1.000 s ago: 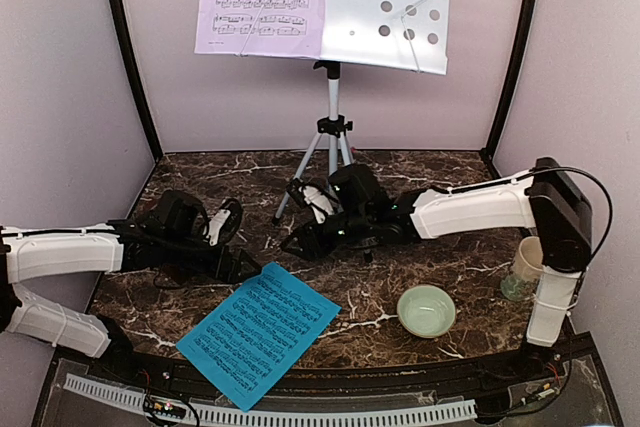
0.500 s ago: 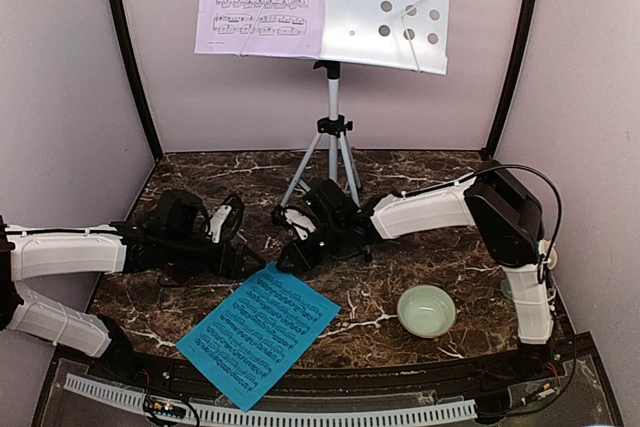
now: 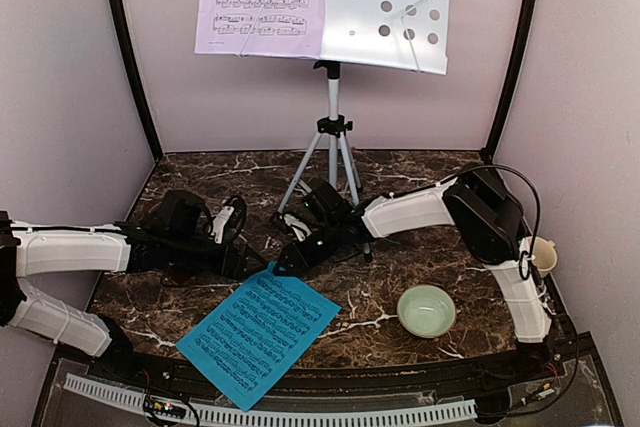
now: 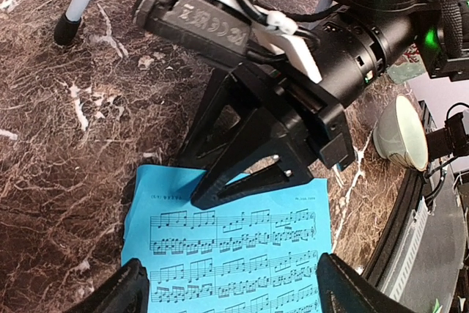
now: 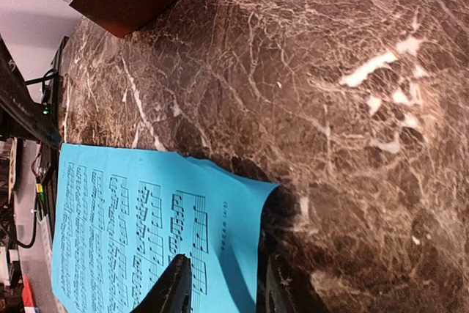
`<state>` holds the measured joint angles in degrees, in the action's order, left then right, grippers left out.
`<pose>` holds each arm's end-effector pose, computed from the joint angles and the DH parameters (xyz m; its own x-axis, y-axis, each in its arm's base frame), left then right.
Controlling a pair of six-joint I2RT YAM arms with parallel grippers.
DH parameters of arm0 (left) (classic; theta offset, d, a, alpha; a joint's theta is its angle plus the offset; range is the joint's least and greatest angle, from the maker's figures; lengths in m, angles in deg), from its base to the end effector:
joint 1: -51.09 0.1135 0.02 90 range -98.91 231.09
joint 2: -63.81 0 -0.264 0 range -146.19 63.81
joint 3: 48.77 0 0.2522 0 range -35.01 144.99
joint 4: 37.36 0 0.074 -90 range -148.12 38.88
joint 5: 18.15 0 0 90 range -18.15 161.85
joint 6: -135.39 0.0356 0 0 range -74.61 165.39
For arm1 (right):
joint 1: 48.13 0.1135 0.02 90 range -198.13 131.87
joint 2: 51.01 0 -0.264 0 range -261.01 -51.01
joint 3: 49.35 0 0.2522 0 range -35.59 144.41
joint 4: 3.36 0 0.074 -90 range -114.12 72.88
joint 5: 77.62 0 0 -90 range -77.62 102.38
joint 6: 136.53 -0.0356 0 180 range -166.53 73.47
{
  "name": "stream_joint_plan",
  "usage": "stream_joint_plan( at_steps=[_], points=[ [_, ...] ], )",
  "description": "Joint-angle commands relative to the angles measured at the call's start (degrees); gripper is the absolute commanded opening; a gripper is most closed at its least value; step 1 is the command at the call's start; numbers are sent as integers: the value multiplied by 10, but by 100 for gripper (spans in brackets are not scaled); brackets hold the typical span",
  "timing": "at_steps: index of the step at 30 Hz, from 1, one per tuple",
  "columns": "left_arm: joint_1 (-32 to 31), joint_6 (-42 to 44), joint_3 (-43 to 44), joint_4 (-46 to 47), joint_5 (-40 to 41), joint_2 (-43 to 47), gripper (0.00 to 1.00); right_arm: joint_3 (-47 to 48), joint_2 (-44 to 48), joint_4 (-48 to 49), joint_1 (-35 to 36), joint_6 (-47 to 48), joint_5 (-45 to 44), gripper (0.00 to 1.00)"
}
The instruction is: Set up the instrument practice props
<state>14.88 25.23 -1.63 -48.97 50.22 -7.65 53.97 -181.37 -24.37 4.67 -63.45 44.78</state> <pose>0.1961 -0.1598 0.1971 -0.7167 0.1277 -0.6856 0.5784 0.6580 -0.4821 0.2781 0.3980 0.1226 -0.6890 -0.5012 -0.5236 -0.7197 0.3878 0.5758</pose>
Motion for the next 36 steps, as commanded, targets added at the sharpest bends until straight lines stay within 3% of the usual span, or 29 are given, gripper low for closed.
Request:
stream_joint_plan(
  at_steps=[1, 5, 11, 15, 21, 36],
  points=[
    [3, -7, -1, 15, 0, 8, 82, 27, -27, 15, -4, -30, 37, 35],
    [3, -13, -2, 15, 6, 14, 81, 28, -32, 29, -8, -45, 51, 26],
    [3, -32, -9, 17, 30, 38, 82, -57, 38, 126, -22, -63, 63, 0],
    [6, -40, -6, 20, 42, 62, 86, -152, 128, 246, -28, -68, 52, 0],
    [6, -50, 1, 39, 64, 107, 91, -275, 262, 340, -31, -20, 37, 0],
    [25, 12, -39, 130, 89, 232, 92, -395, 505, 335, -33, 114, 12, 0]
  ],
)
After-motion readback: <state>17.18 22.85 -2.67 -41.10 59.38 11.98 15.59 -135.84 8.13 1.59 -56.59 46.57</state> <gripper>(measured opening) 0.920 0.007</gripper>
